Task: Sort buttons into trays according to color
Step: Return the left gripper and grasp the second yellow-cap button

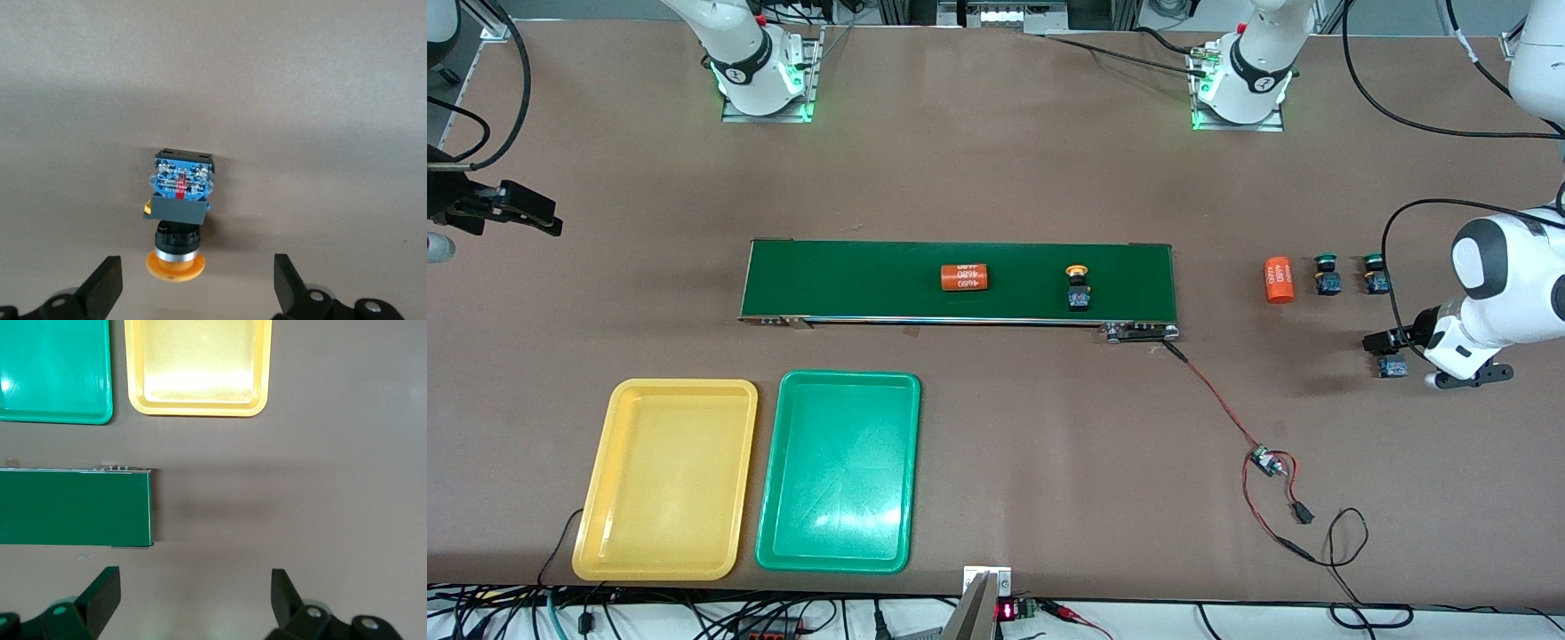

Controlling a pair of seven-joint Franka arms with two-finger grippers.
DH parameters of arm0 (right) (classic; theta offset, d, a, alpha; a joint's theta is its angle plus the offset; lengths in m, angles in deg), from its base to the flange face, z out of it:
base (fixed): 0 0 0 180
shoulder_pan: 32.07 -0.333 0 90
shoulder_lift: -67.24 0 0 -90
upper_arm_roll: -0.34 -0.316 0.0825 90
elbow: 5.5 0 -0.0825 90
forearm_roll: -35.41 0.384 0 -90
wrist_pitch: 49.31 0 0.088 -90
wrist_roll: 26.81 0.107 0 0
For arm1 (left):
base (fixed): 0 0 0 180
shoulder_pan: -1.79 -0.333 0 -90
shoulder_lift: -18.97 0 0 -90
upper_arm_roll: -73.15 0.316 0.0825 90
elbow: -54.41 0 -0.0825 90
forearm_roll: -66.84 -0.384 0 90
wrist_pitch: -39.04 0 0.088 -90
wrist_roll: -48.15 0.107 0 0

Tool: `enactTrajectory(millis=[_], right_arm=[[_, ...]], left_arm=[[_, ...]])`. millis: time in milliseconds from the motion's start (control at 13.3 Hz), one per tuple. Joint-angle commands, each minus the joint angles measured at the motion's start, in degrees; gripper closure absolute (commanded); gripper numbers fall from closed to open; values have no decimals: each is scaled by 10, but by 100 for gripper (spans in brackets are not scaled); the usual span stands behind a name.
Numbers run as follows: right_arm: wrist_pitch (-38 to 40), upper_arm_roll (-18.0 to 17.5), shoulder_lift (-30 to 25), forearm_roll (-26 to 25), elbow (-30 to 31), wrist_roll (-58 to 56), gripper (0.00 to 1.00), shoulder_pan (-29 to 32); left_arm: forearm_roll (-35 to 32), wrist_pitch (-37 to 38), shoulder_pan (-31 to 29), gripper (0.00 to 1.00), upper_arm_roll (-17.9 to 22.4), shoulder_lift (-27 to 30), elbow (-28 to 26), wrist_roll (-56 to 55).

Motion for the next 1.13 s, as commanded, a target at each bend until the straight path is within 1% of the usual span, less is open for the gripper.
enactTrajectory(millis=[0, 226, 301, 377, 527, 678, 904, 1054], right_arm=[[9, -1, -4, 7, -4, 6, 0, 3], [9, -1, -4, 7, -4, 6, 0, 3], [9, -1, -4, 7, -4, 6, 0, 3], [9, -1, -4, 7, -4, 6, 0, 3], [9, -1, -4, 7, -4, 6, 0, 3], [10, -1, -4, 7, -4, 6, 0, 3], [10, -1, -4, 7, -4, 6, 0, 3], [10, -1, -4, 7, -4, 6, 0, 3]], left_arm=[[-15, 4, -7, 0, -8, -32, 37, 15], [-15, 3, -8, 0, -8, -39, 41, 39], [-15, 4, -8, 3, -8, -39, 41, 48], [-14, 4, -9, 11, -8, -39, 41, 60], [-13, 4, -9, 35, -8, -43, 41, 65], [-12, 4, -9, 54, -8, -44, 41, 65], [-15, 4, -8, 87, -8, -40, 41, 87], [-13, 10, -8, 98, -9, -22, 40, 118]])
